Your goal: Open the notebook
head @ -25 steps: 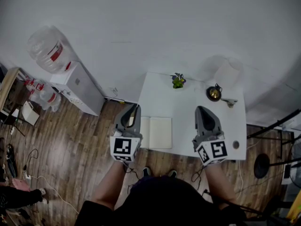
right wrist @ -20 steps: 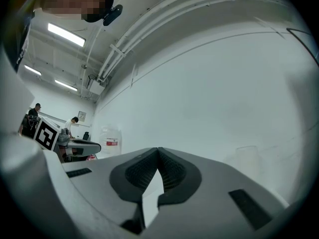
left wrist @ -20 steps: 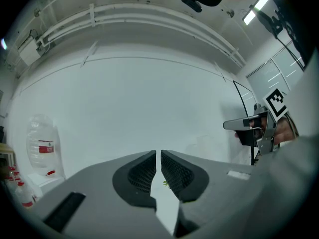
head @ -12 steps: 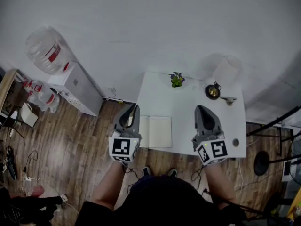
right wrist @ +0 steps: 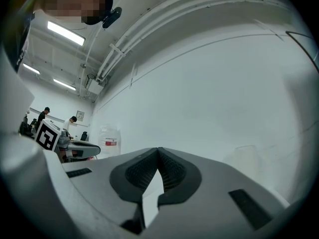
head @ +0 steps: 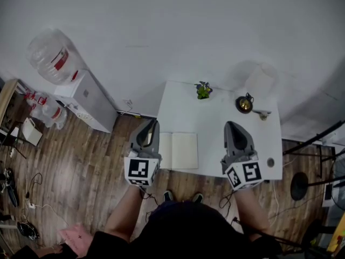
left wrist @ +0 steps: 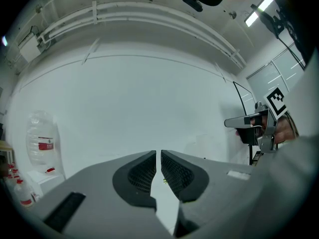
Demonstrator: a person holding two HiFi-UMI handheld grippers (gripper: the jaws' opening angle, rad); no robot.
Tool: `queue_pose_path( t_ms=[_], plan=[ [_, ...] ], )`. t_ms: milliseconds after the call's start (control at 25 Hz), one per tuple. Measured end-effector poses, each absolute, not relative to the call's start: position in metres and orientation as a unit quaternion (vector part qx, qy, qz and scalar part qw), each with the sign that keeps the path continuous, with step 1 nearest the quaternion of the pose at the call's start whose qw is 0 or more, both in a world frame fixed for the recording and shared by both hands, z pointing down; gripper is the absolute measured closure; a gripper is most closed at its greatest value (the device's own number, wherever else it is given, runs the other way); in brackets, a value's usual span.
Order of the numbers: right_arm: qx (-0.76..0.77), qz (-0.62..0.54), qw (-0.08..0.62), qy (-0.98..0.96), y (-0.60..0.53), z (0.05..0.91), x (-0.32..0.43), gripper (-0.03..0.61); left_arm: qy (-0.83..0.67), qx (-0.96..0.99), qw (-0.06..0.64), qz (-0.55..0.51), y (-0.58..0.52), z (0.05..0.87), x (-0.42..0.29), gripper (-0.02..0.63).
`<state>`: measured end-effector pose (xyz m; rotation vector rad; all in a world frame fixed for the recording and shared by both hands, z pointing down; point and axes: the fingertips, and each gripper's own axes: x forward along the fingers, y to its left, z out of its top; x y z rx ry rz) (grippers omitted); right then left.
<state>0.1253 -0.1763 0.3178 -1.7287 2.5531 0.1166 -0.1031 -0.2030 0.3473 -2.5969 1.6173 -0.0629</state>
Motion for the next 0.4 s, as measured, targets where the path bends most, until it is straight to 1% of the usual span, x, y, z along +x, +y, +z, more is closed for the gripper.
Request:
queue_pose_path(
  t_ms=[80,400],
  plan=[
    [-0.563,0.038,0.027,0.825,-0.176,0.317,0.123,0.575,0.527,-0.849,0.033,-0.025,-0.203,0.35,-0.107,0.583],
    [-0.565,0.045,0.025,0.823,-0.178,0.316,0.114,0.575,0.524,-0.851,0.04,-0.017,-0.208,0.351,-0.117,0.583]
  ],
)
